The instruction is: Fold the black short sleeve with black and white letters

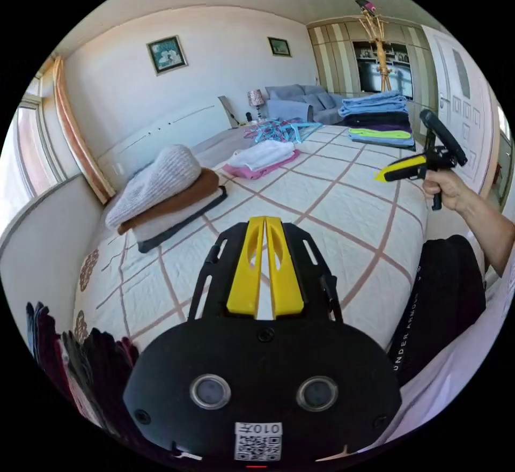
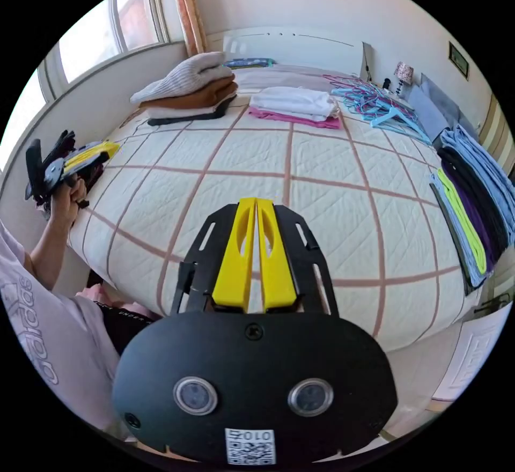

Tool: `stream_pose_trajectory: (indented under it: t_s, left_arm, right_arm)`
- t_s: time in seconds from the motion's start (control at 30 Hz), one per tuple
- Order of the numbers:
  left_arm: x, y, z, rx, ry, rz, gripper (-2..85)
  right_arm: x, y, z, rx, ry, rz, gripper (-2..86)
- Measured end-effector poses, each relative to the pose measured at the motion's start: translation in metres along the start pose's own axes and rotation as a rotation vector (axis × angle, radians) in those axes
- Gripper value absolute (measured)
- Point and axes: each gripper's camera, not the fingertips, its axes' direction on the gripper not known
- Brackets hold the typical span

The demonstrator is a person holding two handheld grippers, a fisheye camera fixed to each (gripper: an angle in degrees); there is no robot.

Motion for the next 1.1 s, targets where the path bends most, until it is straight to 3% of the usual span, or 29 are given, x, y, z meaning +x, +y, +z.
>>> stream_pose_trajectory:
  t_s: [0.13,0.2,0.4,0.5,0.77,0.83,0.93,1.1]
  left_arm:
    - [0.000,0.012,-0.098,0.097,-0.201,0.028,0.1]
    - [0.000,0.026,-0.162,0.178,-0.391,0.022,0.5]
    - [-0.009,0.080,-0.279,0.345,-0.574,-0.125,3.3]
    - [-0.009,0.102,-0.317,0.392,-0.655,-0.163,2.2]
    - [-0.029,0.133,-0.370,0.264,-0.958,-0.166,2.5]
    - [-0.039,0.143,-0.382,0.240,-0.976,-0.201,2.5]
    - [-0.051,0.156,-0.390,0.141,-0.948,-0.182,2.8]
    - [-0.060,0.170,-0.373,-0.019,-0.774,-0.088,10.5]
  right_arm:
    - [-0.070,0.049,-0.043,0.162,0.116,-0.061,2.7]
    - [-0.092,0.072,-0.065,0.272,0.141,-0.098,2.9]
    - [-0.147,0.165,-0.098,0.597,0.003,-0.225,4.3]
    - [-0.172,0.201,-0.099,0.664,-0.039,-0.286,4.5]
    - [-0.206,0.277,-0.092,0.783,-0.033,-0.295,8.0]
    - [-0.206,0.298,-0.086,0.845,-0.097,-0.328,6.6]
    - [-0.215,0.311,-0.076,0.791,-0.075,-0.366,4.6]
    - [-0.226,0.334,-0.068,0.784,-0.008,-0.382,7.1]
